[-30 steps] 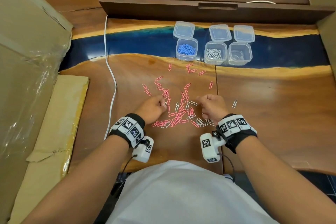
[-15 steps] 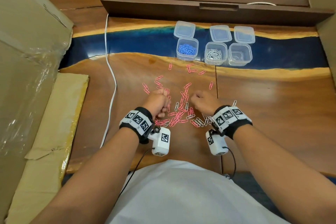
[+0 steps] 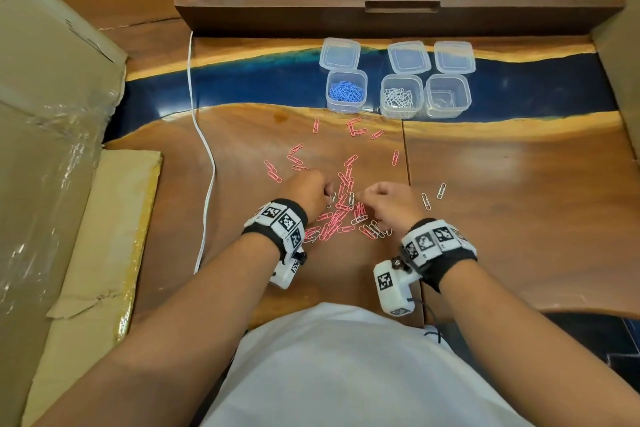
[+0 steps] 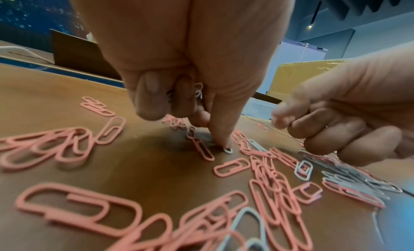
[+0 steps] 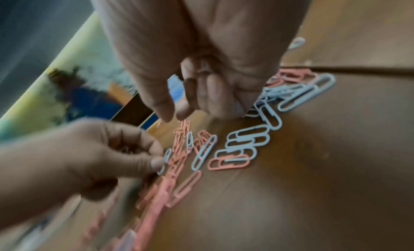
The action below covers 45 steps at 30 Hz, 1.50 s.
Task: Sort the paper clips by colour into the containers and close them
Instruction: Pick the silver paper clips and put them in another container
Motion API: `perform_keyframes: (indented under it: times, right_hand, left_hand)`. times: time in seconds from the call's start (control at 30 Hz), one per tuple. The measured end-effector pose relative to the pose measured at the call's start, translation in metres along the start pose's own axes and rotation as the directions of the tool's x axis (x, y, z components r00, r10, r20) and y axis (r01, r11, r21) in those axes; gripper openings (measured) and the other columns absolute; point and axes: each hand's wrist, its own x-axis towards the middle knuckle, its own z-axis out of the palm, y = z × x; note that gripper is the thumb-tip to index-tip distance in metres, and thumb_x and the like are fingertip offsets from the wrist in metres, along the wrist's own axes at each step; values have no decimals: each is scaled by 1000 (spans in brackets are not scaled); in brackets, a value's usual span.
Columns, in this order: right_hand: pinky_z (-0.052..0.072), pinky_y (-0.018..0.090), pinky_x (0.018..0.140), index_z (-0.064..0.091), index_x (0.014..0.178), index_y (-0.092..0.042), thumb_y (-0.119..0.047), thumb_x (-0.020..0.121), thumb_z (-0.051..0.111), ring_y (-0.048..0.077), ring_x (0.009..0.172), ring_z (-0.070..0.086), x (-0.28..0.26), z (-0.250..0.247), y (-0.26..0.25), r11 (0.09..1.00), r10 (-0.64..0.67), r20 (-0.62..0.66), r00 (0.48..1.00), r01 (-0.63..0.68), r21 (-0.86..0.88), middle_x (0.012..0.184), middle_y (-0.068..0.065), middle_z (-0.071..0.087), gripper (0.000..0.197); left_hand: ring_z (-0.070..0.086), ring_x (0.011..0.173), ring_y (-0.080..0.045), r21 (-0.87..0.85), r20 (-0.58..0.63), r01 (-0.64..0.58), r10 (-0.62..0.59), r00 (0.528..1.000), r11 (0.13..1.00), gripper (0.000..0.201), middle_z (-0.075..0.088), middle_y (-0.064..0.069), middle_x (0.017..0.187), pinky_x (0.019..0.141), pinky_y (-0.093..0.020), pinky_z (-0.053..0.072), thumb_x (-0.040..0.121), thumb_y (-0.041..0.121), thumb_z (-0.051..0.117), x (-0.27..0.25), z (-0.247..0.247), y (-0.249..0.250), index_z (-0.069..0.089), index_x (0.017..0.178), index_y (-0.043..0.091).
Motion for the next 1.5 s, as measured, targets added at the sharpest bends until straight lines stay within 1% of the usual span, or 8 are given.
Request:
perform_keyframes:
  times: [0.2, 0.63, 0.77, 0.87, 0.97, 1.13, 1.33, 1.5]
  right_hand:
    - [40, 24, 50, 57, 64, -15, -18, 83, 69, 15, 53, 49, 13, 22, -10, 859, -127, -101, 987, 59, -509, 60, 0, 57, 23]
    - [43, 31, 61, 40, 61, -18, -22, 90, 61, 23, 65, 49, 19, 26, -33, 604, -88, 87, 992, 123, -787, 61, 0, 43, 36]
    - [42, 30, 55, 39, 60, -17, -26, 94, 53, 20, 54, 45, 16, 17, -30, 549, -135, 154, 979, 203, -811, 58, 0, 42, 38]
    - [46, 32, 57, 51, 69, -15, -28, 97, 41, 20, 56, 46, 15, 2, -27, 702, -82, 170, 982, 178, -689, 63, 1, 46, 32]
    - [36, 23, 46, 47, 81, -18, -18, 92, 37, 17, 55, 44, 7, -11, -19, 989, 91, 167, 982, -69, -131, 67, -1, 45, 14]
    - [21, 15, 37, 31, 63, -14, -3, 62, 32, 15, 42, 32, -10, -13, 7, 837, 39, 340, 940, -217, 503, 55, 8, 35, 11]
    - [17, 10, 39, 31, 56, -18, 4, 53, 33, 9, 36, 21, -13, -12, 19, 810, 31, 283, 959, -190, 555, 51, 4, 38, 22]
    - [30, 16, 35, 56, 70, -20, -8, 83, 59, 2, 36, 37, -9, -13, 17, 960, -161, 127, 979, 186, -210, 55, -8, 48, 18]
  left_hand:
    - [62, 73, -30, 96, -57, 58, -53, 997, 994, 16, 65, -8, 78, 67, -36, 53, 85, 14, 53, 0, 3, 8, 59, 70, 12]
    - [58, 66, -28, 130, -43, 61, -56, 997, 990, 22, 54, -6, 65, 59, -32, 44, 88, 13, 58, -6, 0, 17, 52, 66, 11]
    - [49, 55, -20, -174, -33, 84, -91, 995, 981, 17, 53, -3, 61, 54, -30, 45, 83, 20, 58, -16, -9, 13, 55, 66, 14]
    - [46, 53, -14, -558, -36, 152, -207, 978, 815, 17, 54, 4, 61, 51, -24, 40, 80, 14, 55, -27, -15, -2, 52, 64, 19]
    - [33, 42, -13, -841, 72, 216, -292, 954, 495, 33, 52, -2, 57, 42, -20, 25, 75, -1, 45, -45, -10, -22, 45, 51, 23]
    - [22, 33, -10, -931, 189, 271, -313, 931, 243, 30, 33, 0, 42, 41, -15, 13, 70, -12, 26, -72, 14, -37, 37, 65, 16]
    - [30, 43, -12, -797, 182, 325, -310, 933, 509, 25, 39, 0, 56, 45, -18, 20, 79, -4, 38, -79, 25, -32, 52, 72, 15]
    - [51, 64, -10, -339, -48, 130, -155, 987, 932, 5, 58, 7, 74, 59, -25, 41, 86, 20, 65, -84, 36, -28, 61, 90, 22]
